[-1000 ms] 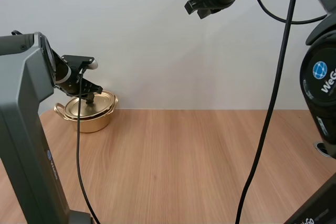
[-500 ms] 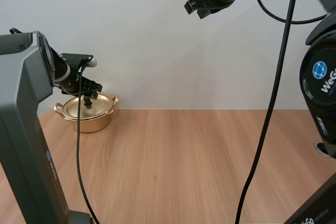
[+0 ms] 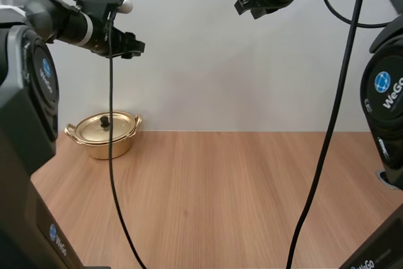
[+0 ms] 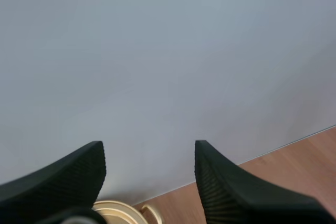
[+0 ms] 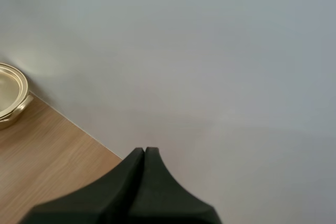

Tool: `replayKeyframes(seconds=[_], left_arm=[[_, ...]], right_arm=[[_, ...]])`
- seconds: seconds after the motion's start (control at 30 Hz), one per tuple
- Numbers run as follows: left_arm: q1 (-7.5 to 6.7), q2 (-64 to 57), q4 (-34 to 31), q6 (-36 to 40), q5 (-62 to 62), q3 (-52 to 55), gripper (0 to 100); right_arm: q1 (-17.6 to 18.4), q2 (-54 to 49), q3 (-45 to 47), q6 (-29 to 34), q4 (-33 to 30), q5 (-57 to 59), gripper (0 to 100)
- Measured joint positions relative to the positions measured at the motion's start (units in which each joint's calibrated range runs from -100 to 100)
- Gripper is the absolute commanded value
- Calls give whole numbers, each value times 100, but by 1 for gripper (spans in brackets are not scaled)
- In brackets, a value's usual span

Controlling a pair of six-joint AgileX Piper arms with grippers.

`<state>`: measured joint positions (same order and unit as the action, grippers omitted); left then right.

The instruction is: Open the pot, put the car inside, and close it

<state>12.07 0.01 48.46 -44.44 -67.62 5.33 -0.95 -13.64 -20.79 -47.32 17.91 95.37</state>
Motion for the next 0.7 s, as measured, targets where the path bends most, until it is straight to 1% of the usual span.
replayKeyframes(seconds=[0.1,0.2,0.23,0.27,0.33,0.37,0.4,0.5,0.6,0.7], left_arm=[[-20,-81,56,0,48,42,83],[-81,-353,219,0,209,194,83],[-154,-921,427,0,553,489,83],[-212,-1804,558,0,1140,1041,83],[-212,-2581,569,-87,2147,1834,83],[-212,-2738,569,-88,2365,2002,83],[-212,-2934,569,-88,2606,2213,83],[-212,-3532,521,-88,2960,2800,83],[-212,-4103,402,-61,2968,3431,83],[-212,-4713,391,121,2945,4059,83]], right_arm=[[-16,0,0,0,0,-13,0],[-78,0,0,0,19,-19,0],[-246,0,14,-106,302,-35,0],[-388,0,14,-286,568,65,0],[-607,0,14,-548,983,318,0],[-758,0,14,-779,1331,446,0],[-813,0,14,-875,1494,446,0],[-924,0,14,-1137,2047,446,0],[-994,0,14,-1363,2544,460,0],[-1017,0,14,-1431,3004,460,0]])
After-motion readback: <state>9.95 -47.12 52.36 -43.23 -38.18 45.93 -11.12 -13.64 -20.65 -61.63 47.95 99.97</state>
